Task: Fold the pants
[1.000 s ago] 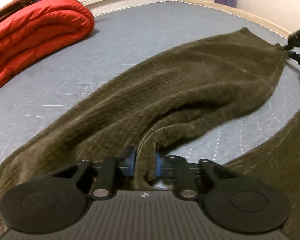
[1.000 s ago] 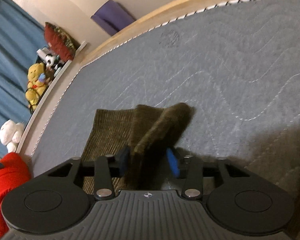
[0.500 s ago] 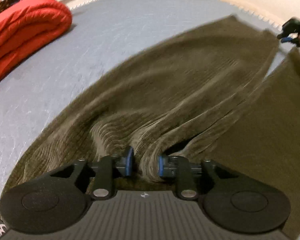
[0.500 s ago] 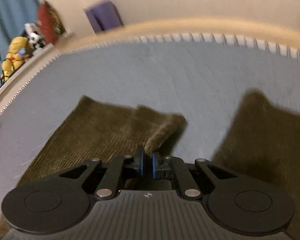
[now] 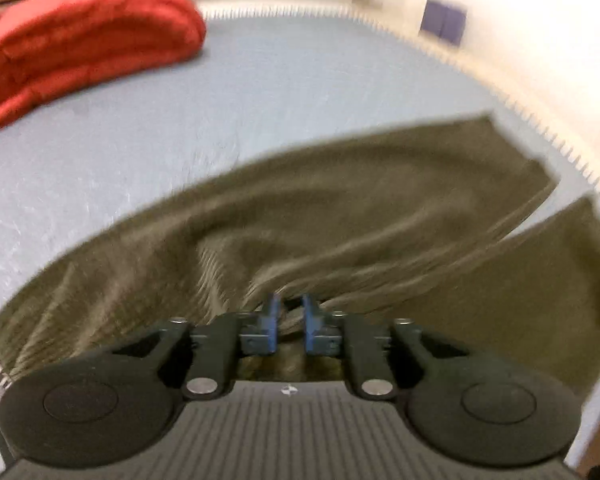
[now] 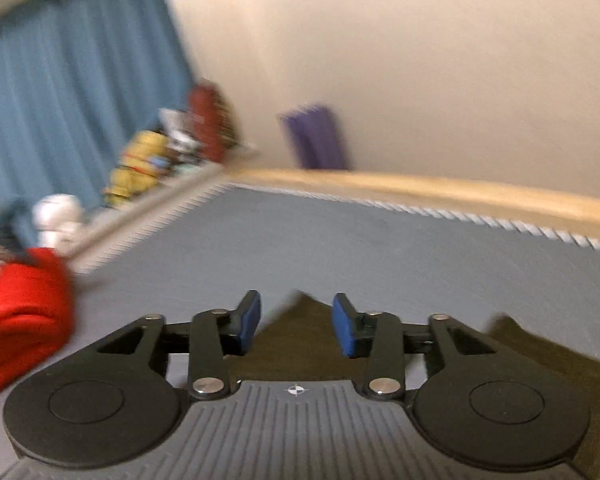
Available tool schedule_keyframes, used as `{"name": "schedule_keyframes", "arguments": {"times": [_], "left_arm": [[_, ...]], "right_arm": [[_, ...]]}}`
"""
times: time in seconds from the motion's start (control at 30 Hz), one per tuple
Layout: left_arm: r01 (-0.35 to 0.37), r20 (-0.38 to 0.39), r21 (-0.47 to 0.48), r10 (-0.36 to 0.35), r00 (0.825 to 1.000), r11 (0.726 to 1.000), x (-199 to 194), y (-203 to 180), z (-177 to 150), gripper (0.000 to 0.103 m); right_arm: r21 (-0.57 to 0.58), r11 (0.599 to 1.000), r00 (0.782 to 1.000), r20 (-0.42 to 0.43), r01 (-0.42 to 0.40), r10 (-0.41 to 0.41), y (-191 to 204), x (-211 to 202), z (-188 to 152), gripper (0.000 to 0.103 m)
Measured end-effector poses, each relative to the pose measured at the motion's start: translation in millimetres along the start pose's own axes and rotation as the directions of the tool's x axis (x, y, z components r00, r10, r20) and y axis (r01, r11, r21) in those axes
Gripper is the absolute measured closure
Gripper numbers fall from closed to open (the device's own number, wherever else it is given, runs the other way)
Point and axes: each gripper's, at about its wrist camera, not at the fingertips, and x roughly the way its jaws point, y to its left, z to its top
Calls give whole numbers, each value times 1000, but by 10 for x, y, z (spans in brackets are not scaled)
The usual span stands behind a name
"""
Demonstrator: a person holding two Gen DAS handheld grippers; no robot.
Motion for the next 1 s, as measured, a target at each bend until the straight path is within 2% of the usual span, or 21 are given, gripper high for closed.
{"name": "schedule_keyframes", "arguments": {"times": [0.03, 0.07, 0.17, 0.27, 0.33, 0.43, 0.53, 0.63, 0.67, 0.7, 0.73, 0.77, 0.8, 0.83, 0.87, 0.9, 1.0], "left_arm": [[3, 29, -8, -3, 1000, 1000, -167, -33, 1, 62], [-5, 57, -12, 5, 998, 1000, -331, -62, -14, 61], [-53, 107, -36, 56, 993, 998, -746, -85, -117, 60], [-123, 146, -125, 141, 979, 985, -1234, 30, -282, 60], [-159, 178, -174, 190, 965, 972, -1556, 71, -406, 58], [-224, 225, -240, 279, 934, 944, -2041, 150, -641, 57], [-262, 231, -302, 337, 913, 917, -2454, 279, -805, 57], [-258, 236, -337, 347, 908, 905, -2729, 413, -847, 58], [-264, 247, -329, 352, 903, 907, -2787, 443, -848, 59], [-285, 262, -318, 372, 891, 905, -2843, 491, -859, 71], [-307, 270, -311, 393, 879, 899, -2899, 552, -888, 91], [-320, 272, -309, 405, 873, 896, -2917, 646, -905, 97], [-310, 270, -315, 398, 877, 897, -2929, 763, -921, 100], [-294, 265, -326, 386, 884, 899, -2897, 894, -936, 100], [-280, 258, -339, 375, 890, 898, -2833, 1040, -952, 101], [-275, 252, -348, 372, 893, 896, -2753, 1165, -965, 101], [-238, 231, -398, 348, 909, 886, -2423, 1593, -1039, 100]], "right_arm": [[-22, 998, 998, 21, -61, 61, 101, -172, 25, 51], [-42, 993, 993, 32, -111, 113, 184, -319, 35, 48], [-69, 970, 972, 27, -231, 234, 424, -571, 101, 41], [-66, 937, 939, -23, -343, 342, 729, -801, 61, 41], [-109, 903, 910, -55, -415, 411, 1012, -962, -2, 41], [-190, 840, 860, -73, -509, 505, 1426, -1353, -83, 41], [-207, 766, 793, -118, -609, 598, 1713, -1712, -243, 41], [-215, 687, 720, -185, -694, 669, 1950, -2018, -491, 41], [-223, 661, 697, -209, -716, 686, 2009, -2103, -589, 41], [-232, 637, 677, -231, -736, 699, 2067, -2161, -692, 42], [-243, 614, 661, -257, -751, 706, 2132, -2211, -820, 44], [-257, 595, 648, -284, -762, 707, 2195, -2257, -940, 52], [-277, 573, 636, -314, -771, 705, 2271, -2304, -1057, 60], [-288, 554, 625, -342, -781, 702, 2346, -2314, -1158, 64], [-289, 533, 606, -373, -795, 702, 2410, -2389, -1252, 72], [-283, 502, 576, -415, -817, 704, 2467, -2401, -1351, 75], [-296, 424, 517, -492, -856, 701, 2656, -2455, -1645, 75]]}}
